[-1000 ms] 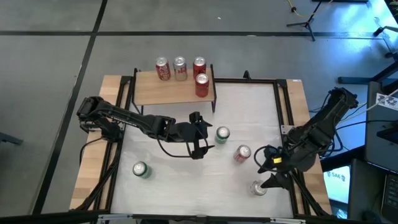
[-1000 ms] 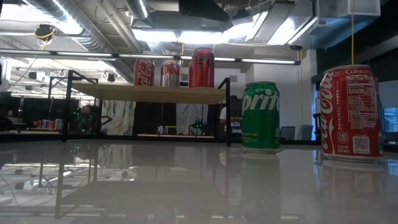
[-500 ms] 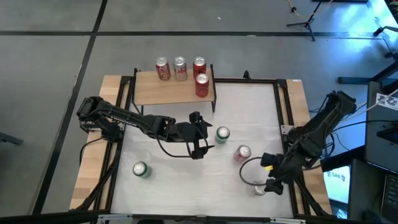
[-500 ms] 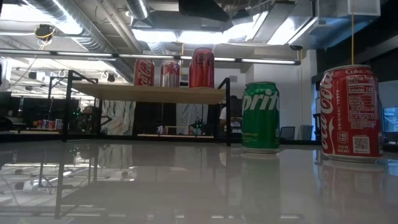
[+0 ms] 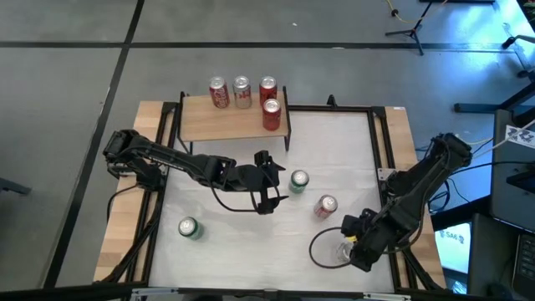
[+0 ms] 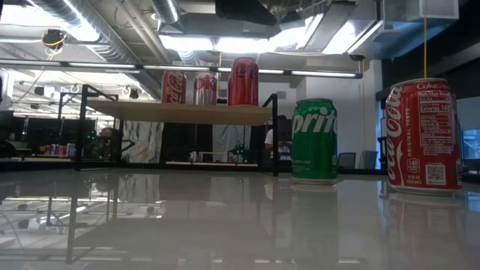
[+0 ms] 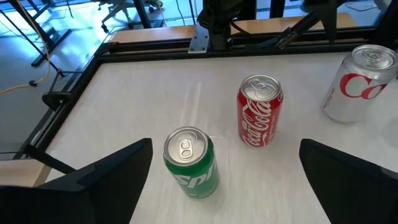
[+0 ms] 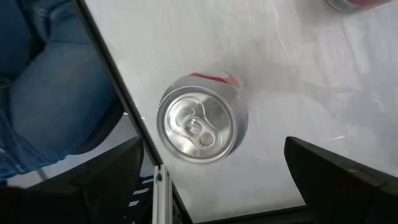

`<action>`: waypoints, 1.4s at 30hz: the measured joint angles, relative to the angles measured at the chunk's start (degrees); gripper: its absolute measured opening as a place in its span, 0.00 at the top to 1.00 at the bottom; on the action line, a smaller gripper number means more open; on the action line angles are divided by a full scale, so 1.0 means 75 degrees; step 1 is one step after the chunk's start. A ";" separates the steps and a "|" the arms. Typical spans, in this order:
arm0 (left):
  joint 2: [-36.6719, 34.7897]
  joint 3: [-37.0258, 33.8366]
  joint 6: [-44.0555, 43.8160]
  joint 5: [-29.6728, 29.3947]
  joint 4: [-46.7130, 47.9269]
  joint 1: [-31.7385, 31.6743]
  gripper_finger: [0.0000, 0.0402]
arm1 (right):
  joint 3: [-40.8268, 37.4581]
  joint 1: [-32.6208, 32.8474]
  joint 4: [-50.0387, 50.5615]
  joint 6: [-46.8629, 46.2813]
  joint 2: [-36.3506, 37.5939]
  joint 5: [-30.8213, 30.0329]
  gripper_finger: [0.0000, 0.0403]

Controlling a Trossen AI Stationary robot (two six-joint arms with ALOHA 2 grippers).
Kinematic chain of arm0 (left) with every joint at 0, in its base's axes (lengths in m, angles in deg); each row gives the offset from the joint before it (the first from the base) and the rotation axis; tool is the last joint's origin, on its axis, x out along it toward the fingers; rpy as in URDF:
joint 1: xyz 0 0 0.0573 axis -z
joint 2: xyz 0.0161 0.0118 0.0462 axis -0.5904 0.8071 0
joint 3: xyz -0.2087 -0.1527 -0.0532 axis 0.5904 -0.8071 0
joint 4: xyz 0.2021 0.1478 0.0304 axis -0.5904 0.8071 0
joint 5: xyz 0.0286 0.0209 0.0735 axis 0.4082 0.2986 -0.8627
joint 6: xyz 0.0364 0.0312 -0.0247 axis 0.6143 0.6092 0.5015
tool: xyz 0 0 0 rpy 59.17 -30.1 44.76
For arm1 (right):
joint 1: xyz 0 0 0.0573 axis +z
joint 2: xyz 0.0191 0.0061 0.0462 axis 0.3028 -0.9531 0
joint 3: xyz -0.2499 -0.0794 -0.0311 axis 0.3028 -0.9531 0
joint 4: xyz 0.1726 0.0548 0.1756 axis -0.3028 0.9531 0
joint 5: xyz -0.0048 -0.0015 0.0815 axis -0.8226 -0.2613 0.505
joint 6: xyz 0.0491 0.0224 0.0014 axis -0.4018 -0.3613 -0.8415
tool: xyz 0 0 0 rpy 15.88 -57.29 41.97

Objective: Place canned beverage on shelf
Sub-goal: Put the silver soda can on the shelf aligned with the other silver soda can

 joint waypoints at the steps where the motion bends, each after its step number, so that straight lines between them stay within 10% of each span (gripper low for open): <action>1: 0.0000 0.0002 0.0000 0.0000 -0.0001 0.0000 0.02 | 0.0001 0.0000 0.0002 0.0001 -0.0058 -0.0001 0.05; 42: 0.0000 0.0003 -0.0012 0.0000 0.0000 0.0003 0.02 | 0.0001 0.0000 -0.0384 0.0207 -0.0666 -0.0403 0.05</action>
